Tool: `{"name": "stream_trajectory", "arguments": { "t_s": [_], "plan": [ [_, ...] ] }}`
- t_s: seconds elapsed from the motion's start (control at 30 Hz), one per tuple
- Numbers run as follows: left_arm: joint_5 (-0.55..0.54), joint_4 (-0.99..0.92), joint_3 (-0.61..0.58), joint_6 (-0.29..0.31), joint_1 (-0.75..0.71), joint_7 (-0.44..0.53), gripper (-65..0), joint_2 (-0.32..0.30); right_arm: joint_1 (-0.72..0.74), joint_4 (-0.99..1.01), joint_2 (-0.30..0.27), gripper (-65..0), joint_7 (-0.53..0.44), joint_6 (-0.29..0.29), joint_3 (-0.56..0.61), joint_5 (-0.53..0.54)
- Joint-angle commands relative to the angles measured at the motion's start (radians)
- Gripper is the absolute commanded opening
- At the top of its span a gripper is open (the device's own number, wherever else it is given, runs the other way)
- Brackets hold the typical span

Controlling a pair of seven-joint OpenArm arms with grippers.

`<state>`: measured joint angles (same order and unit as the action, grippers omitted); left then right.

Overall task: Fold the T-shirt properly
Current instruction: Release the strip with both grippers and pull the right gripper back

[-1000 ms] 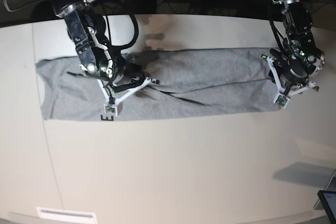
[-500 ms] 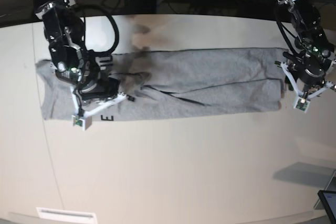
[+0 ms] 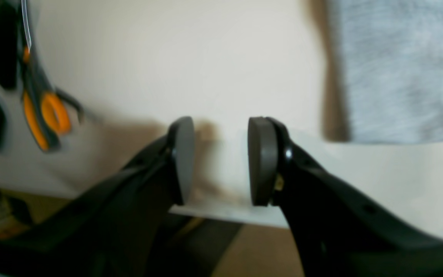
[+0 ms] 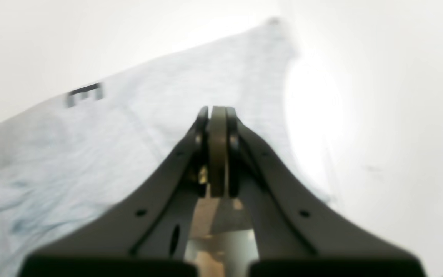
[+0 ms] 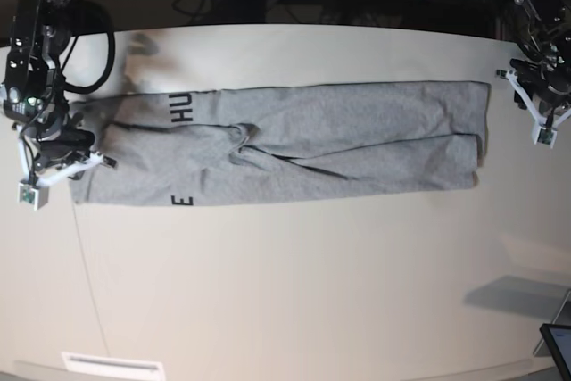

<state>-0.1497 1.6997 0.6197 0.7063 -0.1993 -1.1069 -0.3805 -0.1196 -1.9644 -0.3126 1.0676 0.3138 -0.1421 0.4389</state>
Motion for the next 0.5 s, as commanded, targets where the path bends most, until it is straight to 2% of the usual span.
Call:
{"name": "stream_trajectory", "arguments": {
  "t_s": [0.0,0.17,0.2,0.3,0.4,0.47],
  "plan": [
    [0.009,0.007,0.029,-0.008,0.007,0.006,-42.0,-0.024,0.008,-0.010,-0.009,-65.0,-0.017,-0.008,-0.006,0.008],
    [0.020,0.000,0.049,-0.008,-0.018,0.009,-42.0,-0.024,0.004,-0.010,-0.013,-65.0,-0.017,-0.012,-0.032,0.016],
    [0.020,0.003,0.049,-0.008,-0.024,0.009,-42.0,-0.024,0.005,-0.010,-0.006,-65.0,-0.017,-0.038,-0.047,0.031],
    [0.020,0.003,0.049,-0.008,-0.025,0.009,-42.0,-0.021,0.008,-0.010,-0.004,-65.0,-0.016,-0.170,-0.058,0.142],
    [0.020,0.006,0.049,-0.008,-0.025,0.012,-42.0,-0.021,0.007,-0.013,0.028,-65.0,-0.008,-0.176,-0.032,0.251],
    [0.025,0.001,0.049,-0.008,-0.025,0.046,-42.0,-0.024,0.007,-0.014,0.046,-65.0,-0.008,-0.176,0.032,0.286]
  ]
}}
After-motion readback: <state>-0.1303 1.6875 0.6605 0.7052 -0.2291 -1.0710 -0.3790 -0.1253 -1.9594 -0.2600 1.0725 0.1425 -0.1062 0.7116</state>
